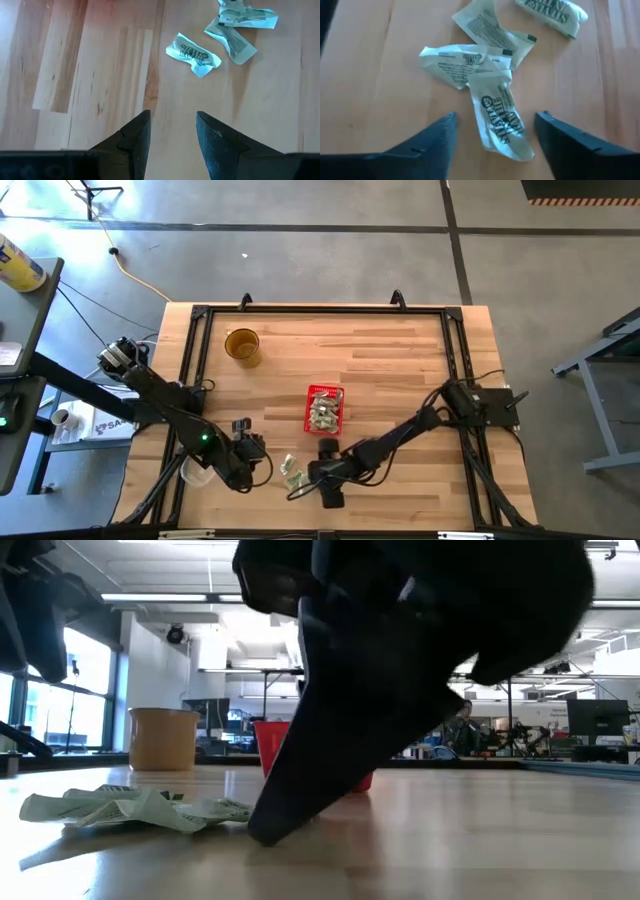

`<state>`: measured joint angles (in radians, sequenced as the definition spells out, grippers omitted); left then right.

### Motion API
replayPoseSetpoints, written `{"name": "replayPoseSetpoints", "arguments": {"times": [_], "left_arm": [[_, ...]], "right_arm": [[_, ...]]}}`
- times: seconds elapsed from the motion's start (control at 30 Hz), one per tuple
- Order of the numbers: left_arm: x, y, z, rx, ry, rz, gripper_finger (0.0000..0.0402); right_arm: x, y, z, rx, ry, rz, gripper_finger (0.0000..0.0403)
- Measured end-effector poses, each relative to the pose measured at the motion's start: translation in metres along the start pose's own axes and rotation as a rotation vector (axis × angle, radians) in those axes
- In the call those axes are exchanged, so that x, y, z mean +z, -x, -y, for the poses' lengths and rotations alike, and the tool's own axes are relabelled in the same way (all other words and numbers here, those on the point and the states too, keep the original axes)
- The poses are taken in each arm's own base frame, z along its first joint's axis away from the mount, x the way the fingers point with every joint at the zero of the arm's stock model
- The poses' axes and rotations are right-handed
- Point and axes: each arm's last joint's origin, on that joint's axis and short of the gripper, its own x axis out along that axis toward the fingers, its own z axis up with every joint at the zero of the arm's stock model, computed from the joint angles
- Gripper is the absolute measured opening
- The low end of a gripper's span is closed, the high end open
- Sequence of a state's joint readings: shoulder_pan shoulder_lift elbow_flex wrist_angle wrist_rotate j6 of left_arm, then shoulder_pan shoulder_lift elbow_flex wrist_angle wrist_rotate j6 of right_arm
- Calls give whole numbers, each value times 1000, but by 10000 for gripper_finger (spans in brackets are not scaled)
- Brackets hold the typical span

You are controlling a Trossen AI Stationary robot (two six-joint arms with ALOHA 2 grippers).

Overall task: Pick and place Stevia / Truvia into bins
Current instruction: Put the white stevia packet into the red basket

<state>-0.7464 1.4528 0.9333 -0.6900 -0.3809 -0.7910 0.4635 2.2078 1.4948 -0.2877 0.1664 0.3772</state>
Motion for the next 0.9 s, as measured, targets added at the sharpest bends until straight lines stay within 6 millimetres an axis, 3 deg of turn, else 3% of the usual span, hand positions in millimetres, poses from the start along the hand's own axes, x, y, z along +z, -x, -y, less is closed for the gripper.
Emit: {"name": "replayPoseSetpoints", "arguments": {"times": [0.27, 0.3, 0.37, 0.47, 0.57, 0.7, 0.9], "left_arm": [[9, -3, -1, -26, 48, 42, 193], [12, -4, -3, -25, 62, 47, 193], [18, -8, -8, -26, 99, 55, 193], [30, -13, -18, -34, 161, 60, 193], [41, -18, -30, -38, 220, 71, 193], [52, -23, -42, -38, 282, 88, 193], [60, -31, -49, -93, 352, 65, 193]], "right_arm": [[0, 19, 22, -54, -104, -202, 29], [2, 24, 24, -61, -121, -230, 16], [9, 41, 30, -109, -130, -245, 20], [36, 81, 36, -170, -130, -113, 31], [48, 114, 55, -237, -120, -71, 12], [49, 118, 97, -250, -136, -180, 18], [59, 105, 140, -223, -133, -158, 118]]}}
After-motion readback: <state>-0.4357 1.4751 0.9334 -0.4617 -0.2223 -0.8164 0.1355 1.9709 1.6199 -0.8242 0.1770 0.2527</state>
